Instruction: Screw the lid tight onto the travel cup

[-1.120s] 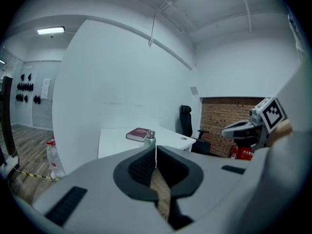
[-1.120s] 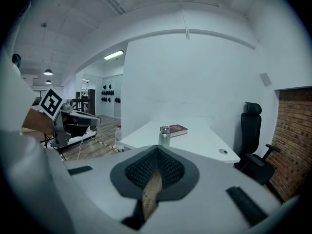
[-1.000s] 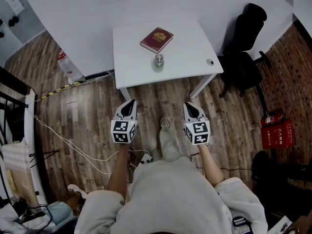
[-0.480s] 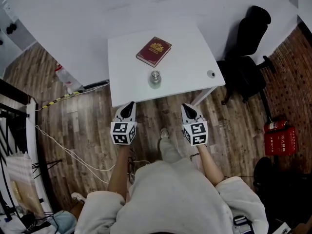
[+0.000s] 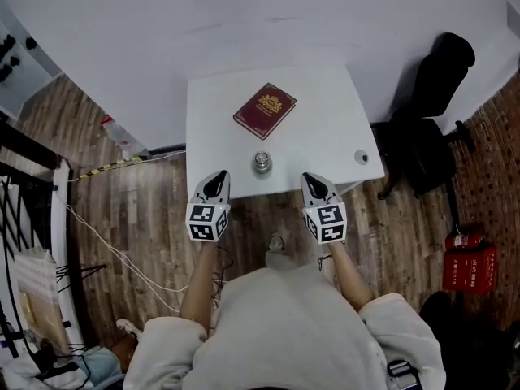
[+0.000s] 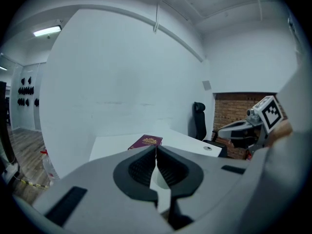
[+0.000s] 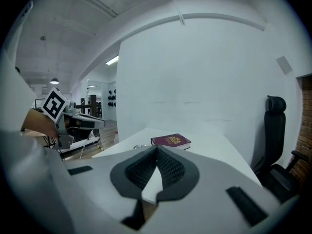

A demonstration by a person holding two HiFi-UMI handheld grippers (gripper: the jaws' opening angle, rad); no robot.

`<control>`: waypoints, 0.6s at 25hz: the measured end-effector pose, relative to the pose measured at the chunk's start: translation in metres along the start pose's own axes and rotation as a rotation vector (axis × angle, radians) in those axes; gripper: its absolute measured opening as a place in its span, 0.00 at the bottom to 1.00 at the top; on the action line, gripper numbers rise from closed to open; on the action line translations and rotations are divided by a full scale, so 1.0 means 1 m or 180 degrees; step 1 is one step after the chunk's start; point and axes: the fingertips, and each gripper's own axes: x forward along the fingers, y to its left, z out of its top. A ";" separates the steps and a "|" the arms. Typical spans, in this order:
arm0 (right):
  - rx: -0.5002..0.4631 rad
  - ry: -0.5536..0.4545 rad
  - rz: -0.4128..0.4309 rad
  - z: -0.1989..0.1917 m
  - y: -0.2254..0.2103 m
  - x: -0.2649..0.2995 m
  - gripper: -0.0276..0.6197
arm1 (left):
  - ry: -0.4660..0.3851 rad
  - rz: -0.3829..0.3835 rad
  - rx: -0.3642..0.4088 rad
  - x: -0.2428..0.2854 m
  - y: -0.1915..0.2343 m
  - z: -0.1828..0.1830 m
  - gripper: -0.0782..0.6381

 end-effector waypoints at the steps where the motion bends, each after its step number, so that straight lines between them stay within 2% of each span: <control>1: -0.0010 -0.0011 0.0032 0.003 -0.005 0.007 0.04 | -0.0005 0.0021 0.0004 0.005 0.002 0.003 0.12; 8: -0.0020 -0.0032 0.0237 0.014 -0.018 0.047 0.04 | -0.0002 0.0127 -0.0002 0.026 0.017 0.012 0.12; 15: 0.0006 0.0011 0.0368 0.007 -0.015 0.063 0.04 | 0.0095 0.0121 -0.0071 0.042 0.023 -0.002 0.12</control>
